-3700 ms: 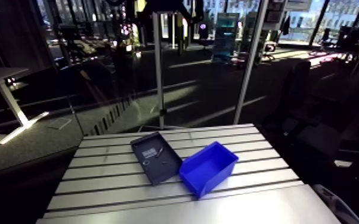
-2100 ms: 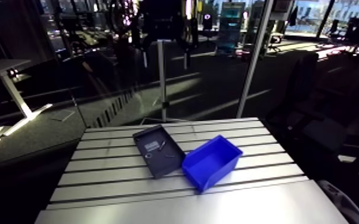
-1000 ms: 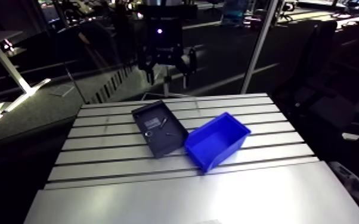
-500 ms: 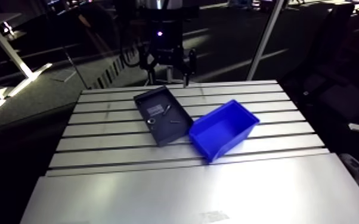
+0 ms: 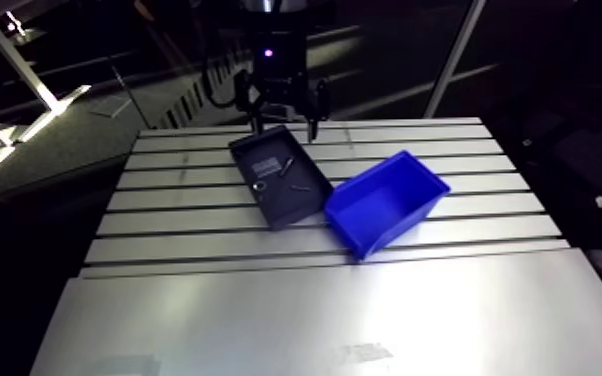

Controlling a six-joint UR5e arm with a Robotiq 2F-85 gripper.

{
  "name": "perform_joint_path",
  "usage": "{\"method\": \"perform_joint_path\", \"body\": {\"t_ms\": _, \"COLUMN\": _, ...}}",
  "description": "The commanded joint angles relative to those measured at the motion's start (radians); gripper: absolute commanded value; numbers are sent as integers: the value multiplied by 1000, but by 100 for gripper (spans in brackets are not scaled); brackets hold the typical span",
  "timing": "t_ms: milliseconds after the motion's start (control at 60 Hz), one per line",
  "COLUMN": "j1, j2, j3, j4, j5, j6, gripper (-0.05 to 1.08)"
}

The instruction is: Pick up the M10 bolt from the tray and put it into the blue bin.

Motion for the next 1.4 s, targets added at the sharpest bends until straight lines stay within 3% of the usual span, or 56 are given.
{"method": "perform_joint_path", "body": {"t_ms": 17, "j1": 7, "j2": 25, "j3": 1, "j4": -9, "j5": 2, "j6": 2, "gripper": 7}}
{"method": "perform_joint_path", "body": {"t_ms": 800, "j1": 13, "j2": 65, "j3": 15, "j4": -40, "j5": -1, "j6": 21, "gripper": 37}}
{"method": "perform_joint_path", "body": {"t_ms": 1400, "j1": 10, "j2": 77, "j3": 28, "j4": -85, "j5": 1, "j6": 24, "gripper": 44}}
